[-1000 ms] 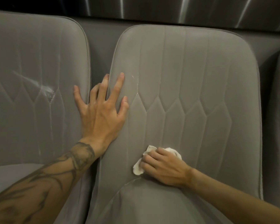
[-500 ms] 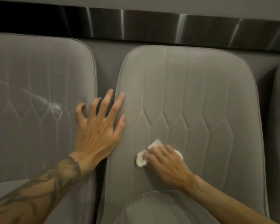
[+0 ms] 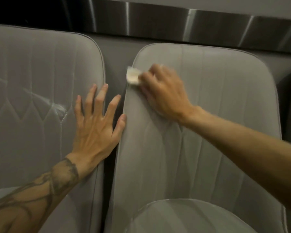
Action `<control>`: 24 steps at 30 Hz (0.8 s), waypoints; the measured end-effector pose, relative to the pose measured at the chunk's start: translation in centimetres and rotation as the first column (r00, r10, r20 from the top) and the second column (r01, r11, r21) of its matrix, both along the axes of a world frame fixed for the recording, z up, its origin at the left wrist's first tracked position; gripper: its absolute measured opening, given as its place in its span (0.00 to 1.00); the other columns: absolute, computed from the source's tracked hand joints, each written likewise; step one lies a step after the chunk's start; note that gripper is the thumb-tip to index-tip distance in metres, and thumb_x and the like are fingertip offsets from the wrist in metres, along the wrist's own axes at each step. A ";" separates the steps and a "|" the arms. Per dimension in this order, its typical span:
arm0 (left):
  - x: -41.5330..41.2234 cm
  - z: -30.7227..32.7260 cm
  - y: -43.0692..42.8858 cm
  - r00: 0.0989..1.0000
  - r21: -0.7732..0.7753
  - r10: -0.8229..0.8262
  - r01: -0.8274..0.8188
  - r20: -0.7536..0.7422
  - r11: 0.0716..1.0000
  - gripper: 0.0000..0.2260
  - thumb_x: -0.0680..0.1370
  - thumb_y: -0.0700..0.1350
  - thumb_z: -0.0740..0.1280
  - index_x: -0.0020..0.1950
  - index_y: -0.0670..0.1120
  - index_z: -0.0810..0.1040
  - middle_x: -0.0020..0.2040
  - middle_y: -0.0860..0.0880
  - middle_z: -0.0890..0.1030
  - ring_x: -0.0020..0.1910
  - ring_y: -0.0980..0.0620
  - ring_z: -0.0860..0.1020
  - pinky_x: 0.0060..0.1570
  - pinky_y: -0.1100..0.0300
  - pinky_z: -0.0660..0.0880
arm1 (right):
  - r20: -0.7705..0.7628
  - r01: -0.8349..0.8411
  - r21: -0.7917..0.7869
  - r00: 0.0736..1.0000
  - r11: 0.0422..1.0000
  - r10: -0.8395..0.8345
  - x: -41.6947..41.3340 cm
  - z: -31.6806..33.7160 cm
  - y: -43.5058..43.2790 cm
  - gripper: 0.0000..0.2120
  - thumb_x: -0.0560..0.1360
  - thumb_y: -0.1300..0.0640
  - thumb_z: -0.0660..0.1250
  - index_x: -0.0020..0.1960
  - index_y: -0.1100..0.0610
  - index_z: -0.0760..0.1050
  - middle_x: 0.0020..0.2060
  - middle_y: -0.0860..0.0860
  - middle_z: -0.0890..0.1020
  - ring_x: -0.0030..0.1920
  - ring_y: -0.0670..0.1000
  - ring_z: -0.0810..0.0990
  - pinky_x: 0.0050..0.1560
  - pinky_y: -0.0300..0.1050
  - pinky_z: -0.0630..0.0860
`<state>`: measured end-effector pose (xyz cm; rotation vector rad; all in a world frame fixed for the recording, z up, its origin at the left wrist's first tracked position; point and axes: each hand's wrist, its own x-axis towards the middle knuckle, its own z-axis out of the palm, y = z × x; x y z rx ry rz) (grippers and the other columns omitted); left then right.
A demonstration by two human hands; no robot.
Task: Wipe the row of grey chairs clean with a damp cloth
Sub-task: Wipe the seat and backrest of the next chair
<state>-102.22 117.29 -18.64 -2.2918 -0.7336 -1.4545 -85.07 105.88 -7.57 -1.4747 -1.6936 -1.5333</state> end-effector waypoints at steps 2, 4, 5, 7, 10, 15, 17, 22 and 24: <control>0.0 -0.1 0.1 1.000 0.010 -0.006 0.006 0.002 1.000 0.25 0.83 0.58 0.55 0.76 0.48 0.69 0.82 0.42 0.59 0.83 0.40 0.54 0.77 0.31 0.52 | -0.112 0.086 0.141 0.991 0.986 -0.071 0.6 4.4 2.2 0.15 0.83 0.48 0.58 0.60 0.58 0.76 0.54 0.59 0.77 0.48 0.60 0.76 0.44 0.51 0.68; 0.0 -0.2 0.1 1.000 0.026 -0.004 0.004 -0.001 1.000 0.24 0.83 0.57 0.55 0.75 0.48 0.70 0.82 0.42 0.60 0.83 0.40 0.54 0.76 0.31 0.52 | -0.229 0.195 0.193 0.962 0.962 -0.149 0.8 7.6 3.8 0.17 0.83 0.46 0.56 0.64 0.55 0.73 0.58 0.56 0.75 0.52 0.57 0.76 0.46 0.46 0.65; 0.0 -0.2 0.1 1.000 0.033 0.001 -0.001 0.003 0.999 0.23 0.83 0.56 0.55 0.75 0.47 0.71 0.82 0.42 0.60 0.83 0.40 0.54 0.76 0.31 0.53 | -0.254 0.218 0.188 0.953 0.958 -0.167 0.4 7.8 4.2 0.17 0.83 0.46 0.56 0.64 0.54 0.73 0.58 0.55 0.75 0.53 0.56 0.76 0.47 0.46 0.65; 0.0 -0.2 0.0 1.000 0.038 -0.012 0.011 0.019 0.999 0.22 0.83 0.54 0.55 0.74 0.47 0.71 0.82 0.42 0.60 0.83 0.40 0.54 0.77 0.32 0.53 | -0.224 0.157 0.183 0.968 0.971 -0.115 -0.8 4.8 3.9 0.16 0.82 0.47 0.57 0.60 0.56 0.75 0.56 0.56 0.76 0.50 0.57 0.76 0.46 0.48 0.67; -0.1 -0.3 0.1 0.994 0.017 -0.074 0.073 0.077 0.997 0.21 0.82 0.50 0.56 0.75 0.47 0.70 0.82 0.43 0.60 0.83 0.41 0.56 0.77 0.32 0.53 | -0.151 -0.066 -0.014 0.987 0.998 0.064 -3.6 -4.8 0.6 0.13 0.82 0.51 0.63 0.55 0.60 0.78 0.51 0.59 0.77 0.45 0.60 0.75 0.44 0.55 0.72; -0.1 -0.2 -0.1 0.980 -0.015 -0.072 0.076 0.185 0.997 0.24 0.81 0.45 0.57 0.78 0.45 0.66 0.80 0.42 0.62 0.81 0.43 0.60 0.78 0.33 0.53 | 0.012 -0.046 -0.063 0.999 0.997 0.047 -3.0 -3.9 0.2 0.12 0.82 0.52 0.64 0.52 0.62 0.79 0.47 0.61 0.79 0.43 0.62 0.77 0.42 0.55 0.73; 0.0 -0.3 0.0 0.980 -0.004 -0.075 0.077 0.186 0.997 0.24 0.82 0.46 0.57 0.78 0.45 0.65 0.80 0.42 0.62 0.81 0.43 0.60 0.79 0.35 0.53 | -0.091 0.047 0.093 0.995 0.995 -0.039 -2.6 1.2 2.3 0.15 0.81 0.49 0.61 0.58 0.59 0.76 0.54 0.59 0.78 0.49 0.60 0.77 0.44 0.49 0.70; -0.3 -0.3 0.0 0.981 -0.012 -0.060 0.063 0.186 0.998 0.23 0.83 0.47 0.56 0.78 0.44 0.66 0.80 0.42 0.64 0.80 0.43 0.61 0.79 0.38 0.56 | -0.225 0.084 0.132 0.973 0.988 -0.052 -3.3 -0.5 3.1 0.14 0.82 0.49 0.60 0.60 0.58 0.75 0.55 0.57 0.77 0.49 0.56 0.76 0.48 0.49 0.73; -0.5 -0.2 -0.1 0.985 -0.024 -0.049 0.053 0.166 0.998 0.23 0.83 0.47 0.56 0.78 0.43 0.66 0.80 0.42 0.65 0.80 0.43 0.62 0.78 0.38 0.57 | -0.220 -0.030 0.034 0.975 0.999 0.037 -4.5 -6.5 0.8 0.12 0.82 0.51 0.62 0.56 0.59 0.76 0.52 0.58 0.76 0.47 0.57 0.75 0.47 0.55 0.74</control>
